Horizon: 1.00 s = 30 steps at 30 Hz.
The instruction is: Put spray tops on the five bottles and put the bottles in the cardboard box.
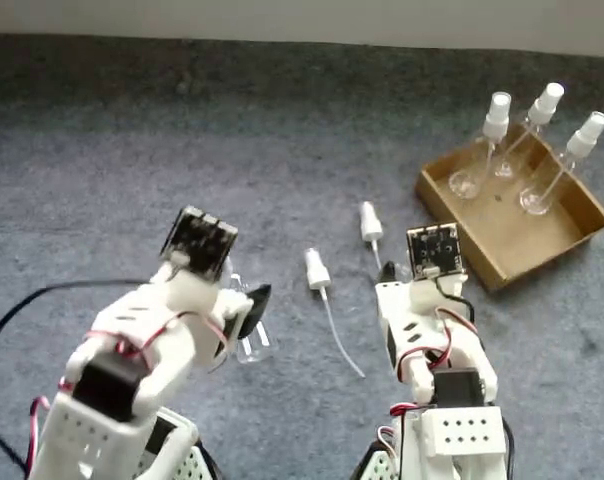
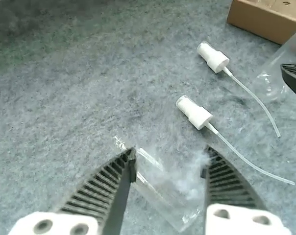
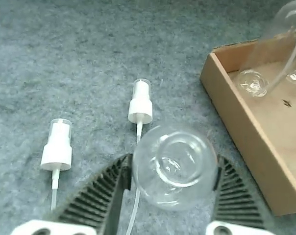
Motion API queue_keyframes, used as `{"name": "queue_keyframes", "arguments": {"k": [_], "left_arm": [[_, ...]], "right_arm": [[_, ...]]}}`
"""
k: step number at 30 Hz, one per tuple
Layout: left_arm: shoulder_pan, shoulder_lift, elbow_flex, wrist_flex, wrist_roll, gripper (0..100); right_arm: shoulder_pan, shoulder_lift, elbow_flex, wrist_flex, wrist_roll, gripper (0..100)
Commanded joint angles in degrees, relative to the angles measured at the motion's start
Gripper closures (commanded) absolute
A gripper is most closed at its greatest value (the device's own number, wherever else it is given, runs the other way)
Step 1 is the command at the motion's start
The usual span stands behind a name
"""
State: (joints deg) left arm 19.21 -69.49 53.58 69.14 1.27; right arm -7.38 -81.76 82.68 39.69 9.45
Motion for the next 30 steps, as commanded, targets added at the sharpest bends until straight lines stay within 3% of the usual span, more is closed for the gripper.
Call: {"name": "queue_keyframes", "arguments": {"k": [1,10,16,25,30], "left_arm": [[3.4,14.6,-8.9,-0.1,-2.0,81],[6.2,36.9,-21.3,-0.1,2.5,80],[5.9,47.8,-27.8,-0.1,9.0,68],[5.1,65.5,-38.9,-0.1,9.8,66],[3.7,77.8,-47.0,0.3,18.8,66]], "right_arm": [[-0.3,-4.8,0.4,-2.1,-0.6,78.9],[-0.2,-12.1,4.4,-2.2,-0.6,78.9],[-0.1,-15.2,4.8,-1.9,-0.6,78.9],[3.3,-17.2,6.1,-2.1,-0.7,78.9],[3.3,-17.2,6.1,-2.1,-0.7,78.9]]}}
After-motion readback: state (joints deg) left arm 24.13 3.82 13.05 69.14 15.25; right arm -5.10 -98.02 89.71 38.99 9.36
